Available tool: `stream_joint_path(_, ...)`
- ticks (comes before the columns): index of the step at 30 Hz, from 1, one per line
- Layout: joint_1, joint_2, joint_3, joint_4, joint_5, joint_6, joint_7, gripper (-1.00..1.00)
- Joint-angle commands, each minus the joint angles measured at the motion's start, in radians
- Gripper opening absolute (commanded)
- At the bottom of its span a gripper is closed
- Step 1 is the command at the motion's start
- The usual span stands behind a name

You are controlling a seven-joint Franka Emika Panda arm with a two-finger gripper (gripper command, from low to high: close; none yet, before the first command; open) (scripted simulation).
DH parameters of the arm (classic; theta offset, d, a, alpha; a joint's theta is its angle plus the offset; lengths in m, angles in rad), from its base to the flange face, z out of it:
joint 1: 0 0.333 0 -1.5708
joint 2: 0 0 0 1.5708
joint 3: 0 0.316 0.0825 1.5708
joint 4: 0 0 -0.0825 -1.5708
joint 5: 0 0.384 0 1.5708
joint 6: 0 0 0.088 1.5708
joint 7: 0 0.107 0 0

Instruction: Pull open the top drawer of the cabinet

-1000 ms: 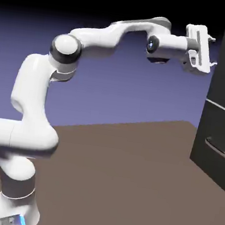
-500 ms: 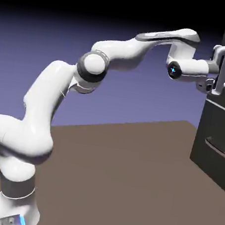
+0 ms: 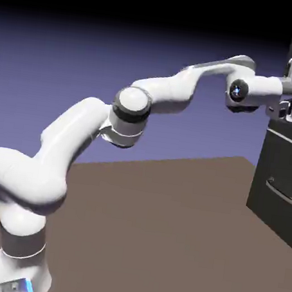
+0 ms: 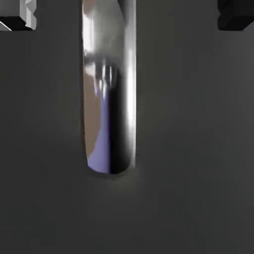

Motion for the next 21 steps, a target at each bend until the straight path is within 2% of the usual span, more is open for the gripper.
stream_joint_path(1, -0.006, -0.014, -0.009, 0.013, -0.021, -0.002, 0.036, 0.0)
stream_joint_path(2, -0.006, -0.014, -0.009, 0.013, -0.021, -0.002, 0.036, -1.0)
stream_joint_path(10, 0.111, 0.085, -0.013, -0.161, 0.212, -0.016, -0.268, -1.0)
stream_joint_path(21, 0.41, 0.222, -0.192, -0.553, 0.532, -0.118, -0.632, -1.0)
